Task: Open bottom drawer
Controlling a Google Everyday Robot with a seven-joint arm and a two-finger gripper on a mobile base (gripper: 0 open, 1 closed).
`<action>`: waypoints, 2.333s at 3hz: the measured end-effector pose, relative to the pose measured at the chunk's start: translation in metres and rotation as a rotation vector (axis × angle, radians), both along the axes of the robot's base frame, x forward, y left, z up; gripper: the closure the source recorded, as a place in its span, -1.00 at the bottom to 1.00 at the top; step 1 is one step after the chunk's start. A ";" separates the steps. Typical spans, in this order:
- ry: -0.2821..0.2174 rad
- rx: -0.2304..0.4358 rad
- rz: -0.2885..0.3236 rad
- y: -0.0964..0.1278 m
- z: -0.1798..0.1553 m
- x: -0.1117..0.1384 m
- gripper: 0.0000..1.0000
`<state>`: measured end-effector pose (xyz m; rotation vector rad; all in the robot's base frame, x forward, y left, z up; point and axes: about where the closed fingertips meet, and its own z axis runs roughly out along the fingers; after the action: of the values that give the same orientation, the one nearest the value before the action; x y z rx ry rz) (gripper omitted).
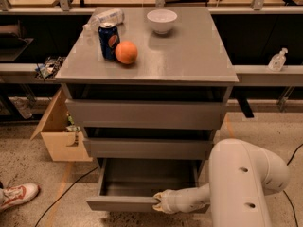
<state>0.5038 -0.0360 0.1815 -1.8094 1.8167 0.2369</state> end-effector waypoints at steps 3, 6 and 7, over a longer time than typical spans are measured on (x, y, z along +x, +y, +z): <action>0.006 0.012 0.002 0.009 -0.005 -0.021 1.00; 0.007 0.012 0.003 -0.007 0.006 -0.035 1.00; 0.007 0.012 0.003 -0.007 0.006 -0.034 1.00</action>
Offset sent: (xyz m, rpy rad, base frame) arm -0.2676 0.2153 -0.1735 0.2223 0.0107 -0.2265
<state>0.4694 -0.0429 0.1875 -1.8050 1.8136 0.2553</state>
